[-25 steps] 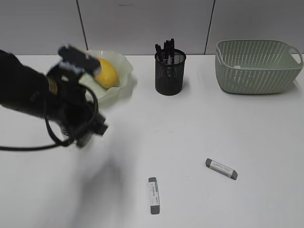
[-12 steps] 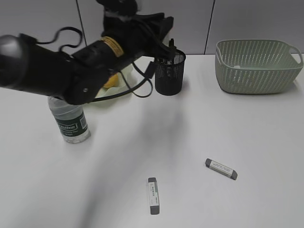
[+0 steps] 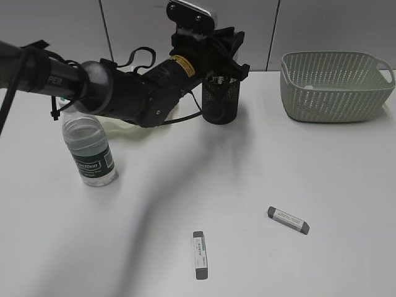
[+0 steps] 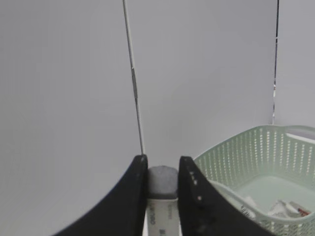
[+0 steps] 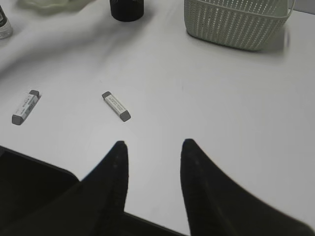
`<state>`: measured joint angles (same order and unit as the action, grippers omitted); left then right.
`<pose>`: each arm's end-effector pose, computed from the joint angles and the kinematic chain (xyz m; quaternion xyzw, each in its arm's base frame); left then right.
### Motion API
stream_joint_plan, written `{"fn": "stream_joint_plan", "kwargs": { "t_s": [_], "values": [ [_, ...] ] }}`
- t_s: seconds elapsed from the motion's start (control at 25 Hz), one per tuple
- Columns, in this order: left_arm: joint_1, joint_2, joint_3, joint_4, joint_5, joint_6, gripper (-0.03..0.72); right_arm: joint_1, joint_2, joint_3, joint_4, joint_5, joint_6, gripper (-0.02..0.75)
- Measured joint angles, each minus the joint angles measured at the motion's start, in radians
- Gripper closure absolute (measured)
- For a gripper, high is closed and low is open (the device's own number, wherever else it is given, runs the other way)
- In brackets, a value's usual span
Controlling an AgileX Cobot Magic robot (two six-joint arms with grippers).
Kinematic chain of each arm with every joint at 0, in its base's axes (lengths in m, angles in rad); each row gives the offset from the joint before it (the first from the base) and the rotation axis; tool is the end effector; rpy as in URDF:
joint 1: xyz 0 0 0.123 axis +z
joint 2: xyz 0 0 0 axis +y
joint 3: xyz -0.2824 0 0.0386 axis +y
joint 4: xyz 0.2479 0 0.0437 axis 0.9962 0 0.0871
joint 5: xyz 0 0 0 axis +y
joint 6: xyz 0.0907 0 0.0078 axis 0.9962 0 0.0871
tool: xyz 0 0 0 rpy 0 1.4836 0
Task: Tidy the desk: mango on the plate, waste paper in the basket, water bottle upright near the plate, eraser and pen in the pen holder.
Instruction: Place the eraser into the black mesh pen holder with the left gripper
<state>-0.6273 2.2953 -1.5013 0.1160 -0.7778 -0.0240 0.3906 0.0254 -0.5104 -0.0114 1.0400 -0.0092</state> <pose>0.4098 -0.3062 0.1687 0.2574 0.6325 -0.2313 0.6929 -0.0008 -0.0013 0.2818 -0.1690 0.8348 0.0937 0.5155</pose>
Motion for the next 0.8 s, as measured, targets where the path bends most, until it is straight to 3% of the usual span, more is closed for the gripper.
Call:
{"fn": "stream_joint_plan", "kwargs": {
  "t_s": [0.28,0.48,0.6,0.68,0.8],
  "values": [
    [0.044,0.036,-0.006,-0.002,0.038,-0.001,0.531,0.000,0.000,0.000,0.000,0.000,0.000,0.438],
    [0.045,0.036,-0.008,-0.002,0.034,-0.049,0.314,0.000,0.000,0.000,0.000,0.000,0.000,0.438],
    [0.045,0.025,-0.008,-0.002,0.041,-0.100,0.263,0.000,0.000,0.000,0.000,0.000,0.000,0.438],
    [0.045,-0.022,-0.008,-0.002,0.133,-0.152,0.255,0.000,0.000,0.000,0.000,0.000,0.000,0.438],
    [0.043,-0.163,-0.008,0.013,0.445,-0.214,0.293,0.000,0.000,0.000,0.000,0.000,0.000,0.438]
  ]
}}
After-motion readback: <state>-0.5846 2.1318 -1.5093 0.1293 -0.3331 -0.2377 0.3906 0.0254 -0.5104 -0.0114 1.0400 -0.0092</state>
